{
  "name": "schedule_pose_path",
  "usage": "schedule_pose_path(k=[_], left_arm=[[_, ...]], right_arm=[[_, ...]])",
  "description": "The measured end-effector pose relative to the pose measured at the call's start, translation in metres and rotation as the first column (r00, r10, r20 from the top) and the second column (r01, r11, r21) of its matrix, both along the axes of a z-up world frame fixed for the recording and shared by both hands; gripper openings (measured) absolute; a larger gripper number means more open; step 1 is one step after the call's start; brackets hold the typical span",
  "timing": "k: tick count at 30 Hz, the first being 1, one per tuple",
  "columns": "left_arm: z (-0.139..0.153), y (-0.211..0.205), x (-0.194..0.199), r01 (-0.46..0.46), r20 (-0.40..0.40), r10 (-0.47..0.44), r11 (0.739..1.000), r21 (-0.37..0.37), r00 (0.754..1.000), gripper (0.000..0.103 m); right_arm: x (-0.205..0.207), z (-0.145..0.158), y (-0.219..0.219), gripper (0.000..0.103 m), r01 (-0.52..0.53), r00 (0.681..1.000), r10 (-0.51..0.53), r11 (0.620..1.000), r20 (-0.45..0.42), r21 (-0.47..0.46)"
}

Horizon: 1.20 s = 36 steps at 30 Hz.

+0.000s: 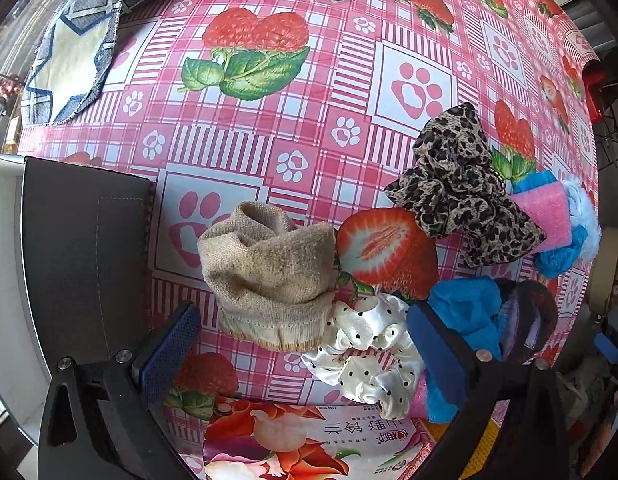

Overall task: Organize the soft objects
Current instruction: 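Grasp the light-blue fluffy item with the right tool while the left tool grasps the beige sock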

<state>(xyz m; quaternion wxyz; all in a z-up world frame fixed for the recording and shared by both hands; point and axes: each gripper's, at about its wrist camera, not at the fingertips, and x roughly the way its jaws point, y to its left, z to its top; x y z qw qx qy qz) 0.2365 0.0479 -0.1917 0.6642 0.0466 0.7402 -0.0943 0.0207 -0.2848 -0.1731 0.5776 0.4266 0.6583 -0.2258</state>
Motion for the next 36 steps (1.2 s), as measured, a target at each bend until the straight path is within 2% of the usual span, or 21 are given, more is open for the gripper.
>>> schedule_pose_path(k=[4, 7, 14, 18, 21, 26, 28, 29, 30, 31, 32, 34, 36], left_arm=[[-0.004, 0.002, 0.002, -0.018, -0.003, 0.018, 1.000, -0.010, 1.000, 0.103], [-0.008, 0.000, 0.005, -0.020, -0.006, 0.020, 1.000, -0.012, 1.000, 0.103], [-0.016, -0.006, 0.012, -0.034, 0.002, 0.034, 0.999, -0.020, 0.999, 0.103], [-0.022, -0.003, 0.012, -0.042, -0.003, 0.042, 0.999, -0.017, 0.999, 0.103], [-0.027, -0.002, 0.012, -0.039, 0.003, 0.039, 0.999, -0.006, 0.999, 0.099], [-0.034, -0.006, 0.013, -0.030, -0.001, 0.030, 0.999, 0.017, 1.000, 0.083], [-0.033, -0.005, 0.011, -0.036, 0.007, 0.036, 0.999, 0.026, 0.999, 0.072], [-0.031, -0.003, 0.011, -0.040, 0.012, 0.040, 0.999, 0.020, 0.999, 0.069], [-0.029, -0.001, 0.012, -0.043, 0.016, 0.043, 0.999, 0.014, 0.999, 0.060], [-0.029, 0.001, 0.012, -0.048, 0.016, 0.048, 0.999, 0.007, 0.999, 0.050], [-0.028, 0.002, 0.012, -0.054, 0.017, 0.055, 0.999, -0.002, 0.998, 0.046], [-0.026, 0.005, 0.011, -0.069, 0.025, 0.069, 0.998, -0.013, 0.997, 0.033], [-0.023, 0.006, 0.009, -0.073, 0.042, 0.073, 0.997, -0.017, 0.996, 0.028]], right_arm=[[0.012, -0.013, -0.027, 0.103, 0.009, 1.000, -0.010, 0.996, -0.009, -0.092], [0.026, -0.027, -0.038, 0.103, -0.031, 0.999, 0.028, 0.988, -0.025, -0.152], [0.038, -0.063, -0.060, 0.103, 0.008, 1.000, -0.011, 0.987, -0.016, -0.158], [0.047, -0.085, -0.058, 0.103, -0.046, 0.998, 0.039, 0.986, -0.046, -0.162], [0.049, -0.100, -0.053, 0.103, -0.073, 0.996, 0.063, 0.983, -0.063, -0.168], [0.037, -0.117, -0.043, 0.102, -0.098, 0.991, 0.079, 0.977, -0.106, -0.188], [0.029, -0.115, -0.038, 0.095, -0.103, 0.992, 0.085, 0.974, -0.097, -0.200], [0.025, -0.112, -0.036, 0.082, -0.106, 0.992, 0.089, 0.972, -0.089, -0.211], [0.021, -0.108, -0.032, 0.061, -0.110, 0.992, 0.094, 0.969, -0.079, -0.223], [0.018, -0.103, -0.029, 0.048, -0.122, 0.992, 0.108, 0.963, -0.069, -0.239], [0.015, -0.101, -0.026, 0.030, -0.143, 0.989, 0.130, 0.959, -0.067, -0.246], [0.001, -0.098, -0.020, 0.029, -0.149, 0.989, 0.139, 0.959, -0.056, -0.243], [-0.021, -0.088, -0.012, 0.028, -0.111, 0.994, 0.111, 0.967, -0.014, -0.228]])
